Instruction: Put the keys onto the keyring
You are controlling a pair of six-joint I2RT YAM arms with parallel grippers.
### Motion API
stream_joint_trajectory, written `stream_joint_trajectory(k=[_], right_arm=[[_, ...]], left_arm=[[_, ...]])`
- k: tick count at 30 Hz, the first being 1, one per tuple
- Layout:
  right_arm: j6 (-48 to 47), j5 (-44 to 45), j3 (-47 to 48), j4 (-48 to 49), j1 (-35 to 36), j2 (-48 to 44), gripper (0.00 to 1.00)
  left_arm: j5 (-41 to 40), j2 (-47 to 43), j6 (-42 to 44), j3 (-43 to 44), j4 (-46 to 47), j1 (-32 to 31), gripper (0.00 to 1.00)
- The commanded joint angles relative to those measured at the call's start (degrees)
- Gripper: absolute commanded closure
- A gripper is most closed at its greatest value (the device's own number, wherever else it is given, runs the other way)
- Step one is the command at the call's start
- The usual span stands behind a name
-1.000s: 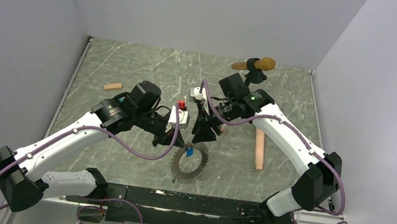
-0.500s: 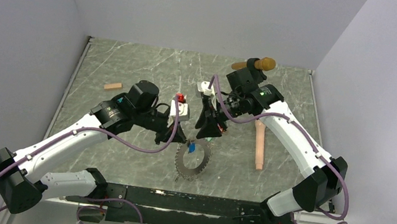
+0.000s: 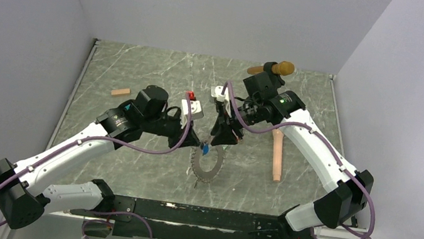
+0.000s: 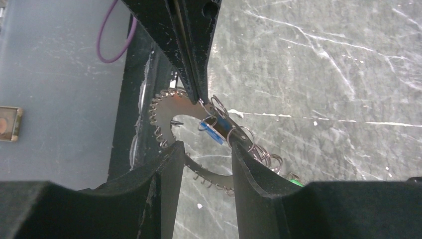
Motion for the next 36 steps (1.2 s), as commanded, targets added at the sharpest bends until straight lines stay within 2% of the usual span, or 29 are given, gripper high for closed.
stream_joint_trajectory(k=[1, 15, 22, 36], right_arm=[[2.23, 3.34, 1.19, 3.23, 1.25, -0.74, 0.56], [4.43, 9.67, 1.61, 6.43, 3.81, 0.68, 0.58], [4.82, 10.29, 2.07, 6.96, 4.20, 0.92, 0.66], [6.25, 11.45, 2.22, 8.73, 5.10, 1.76, 0.67]], left_arm=[[-3.09, -2.18, -5.33, -0.01, 5.54, 0.26, 1.00], [-7.47, -2.30, -9.26, -0.26, 6.82, 0.36, 1.00], [-9.16, -2.75, -10.08, -0.08, 6.67, 0.33, 1.00], [-10.19, -3.10, -11.24, -0.39, 7.12, 0.43, 1.00]])
